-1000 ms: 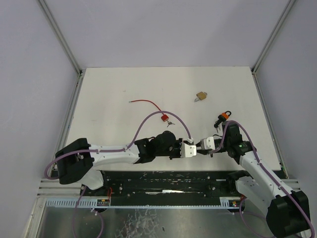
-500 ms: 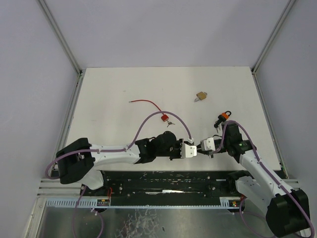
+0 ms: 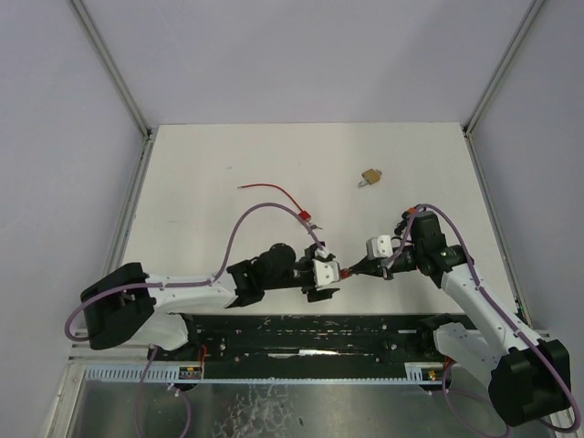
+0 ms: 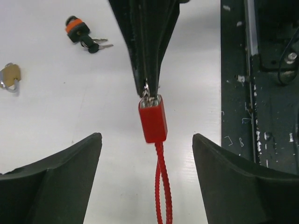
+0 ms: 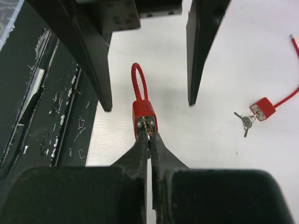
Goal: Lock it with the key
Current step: Lock the lock.
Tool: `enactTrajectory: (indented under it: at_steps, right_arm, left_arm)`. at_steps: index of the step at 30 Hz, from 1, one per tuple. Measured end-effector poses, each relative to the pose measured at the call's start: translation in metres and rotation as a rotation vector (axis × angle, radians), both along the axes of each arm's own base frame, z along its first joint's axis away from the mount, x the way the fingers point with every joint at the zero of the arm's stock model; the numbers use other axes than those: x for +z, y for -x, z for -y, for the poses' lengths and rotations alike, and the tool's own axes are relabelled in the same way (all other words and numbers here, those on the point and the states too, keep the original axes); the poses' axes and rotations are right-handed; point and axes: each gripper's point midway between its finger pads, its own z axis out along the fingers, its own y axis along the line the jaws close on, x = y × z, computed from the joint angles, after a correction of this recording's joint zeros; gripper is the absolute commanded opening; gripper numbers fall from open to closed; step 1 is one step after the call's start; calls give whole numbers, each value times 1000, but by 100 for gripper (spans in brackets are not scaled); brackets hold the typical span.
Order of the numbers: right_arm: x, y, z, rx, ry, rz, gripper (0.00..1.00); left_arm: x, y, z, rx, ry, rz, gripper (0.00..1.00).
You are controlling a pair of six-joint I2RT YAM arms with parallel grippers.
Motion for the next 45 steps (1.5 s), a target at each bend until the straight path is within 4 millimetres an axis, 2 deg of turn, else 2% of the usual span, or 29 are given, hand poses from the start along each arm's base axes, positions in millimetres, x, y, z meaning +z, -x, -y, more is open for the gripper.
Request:
enactTrajectory:
  at_steps: [3,6,11,17,21,27,32,36,40,42,43,45]
  right_arm:
    - [1,-2,1,-27,11,-40,0]
    - [1,-3,2,-51,24,-80,0]
    - [0,-4,2,-71,38,-136,0]
    - [-1,-3,3,-81,49,-156,0]
    - [-2,-2,4,-81,53,-163,0]
    - [-2,-2,4,-79,52,-159,0]
    - [-2,-2,4,-78,52,-155,0]
    - [-2,-2,4,-77,52,-153,0]
    - [-2,-2,4,-76,53,-148,0]
    - [-2,-3,4,-76,53,-139,0]
    - [-2,-3,4,-75,54,-140,0]
    - [-3,-3,4,-70,56,-132,0]
  left_arm:
    - [15,2,-10,30,116,-7,83]
    - [25,8,-18,47,231,-27,81]
    - [29,9,-13,57,294,-70,73]
    - [19,2,6,64,278,-124,61]
    - [21,-3,14,67,282,-131,54]
    - [21,-9,26,66,275,-137,52]
    - [6,-10,27,68,240,-158,51]
    - [-2,-11,25,69,220,-177,46]
    - [-6,-12,24,70,213,-201,23]
    - [-8,-9,25,52,209,-213,6]
    - [-8,-8,25,46,207,-217,1]
    - [-8,-7,25,30,203,-223,0]
